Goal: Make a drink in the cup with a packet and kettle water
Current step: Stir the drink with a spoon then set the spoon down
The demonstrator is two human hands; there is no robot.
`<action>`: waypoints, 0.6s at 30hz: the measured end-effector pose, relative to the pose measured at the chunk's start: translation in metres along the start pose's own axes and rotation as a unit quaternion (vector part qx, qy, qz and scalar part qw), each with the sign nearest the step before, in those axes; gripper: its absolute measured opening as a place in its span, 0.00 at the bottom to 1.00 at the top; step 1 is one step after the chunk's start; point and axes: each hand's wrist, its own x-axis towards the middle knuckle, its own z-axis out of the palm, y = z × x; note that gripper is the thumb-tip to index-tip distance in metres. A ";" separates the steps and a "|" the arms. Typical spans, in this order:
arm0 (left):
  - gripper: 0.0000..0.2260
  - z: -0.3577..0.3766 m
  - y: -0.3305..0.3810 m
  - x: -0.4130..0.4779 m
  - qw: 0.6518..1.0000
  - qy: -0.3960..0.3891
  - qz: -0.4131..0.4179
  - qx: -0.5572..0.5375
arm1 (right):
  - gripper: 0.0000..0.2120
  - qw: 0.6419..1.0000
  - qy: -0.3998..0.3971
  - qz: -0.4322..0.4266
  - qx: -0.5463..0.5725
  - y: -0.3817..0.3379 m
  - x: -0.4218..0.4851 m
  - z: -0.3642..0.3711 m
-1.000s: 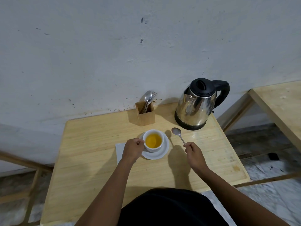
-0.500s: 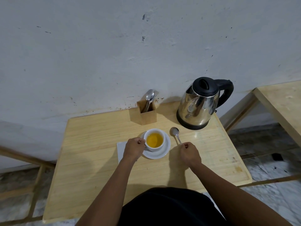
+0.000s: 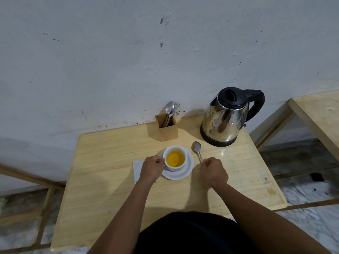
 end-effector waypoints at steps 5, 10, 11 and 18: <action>0.11 0.000 0.000 0.001 1.000 -0.002 -0.007 0.004 | 0.08 0.996 -0.007 -0.060 -0.062 0.002 -0.002 -0.002; 0.11 -0.001 0.001 0.003 1.000 -0.004 -0.004 -0.001 | 0.08 0.992 -0.028 -0.074 -0.101 -0.002 0.002 -0.003; 0.11 -0.001 0.001 0.003 1.000 -0.005 -0.002 0.000 | 0.08 0.991 -0.030 -0.073 -0.106 -0.002 0.003 -0.004; 0.11 0.000 0.002 0.002 1.000 0.009 0.006 0.010 | 0.08 0.991 -0.045 -0.073 -0.100 -0.003 0.005 -0.007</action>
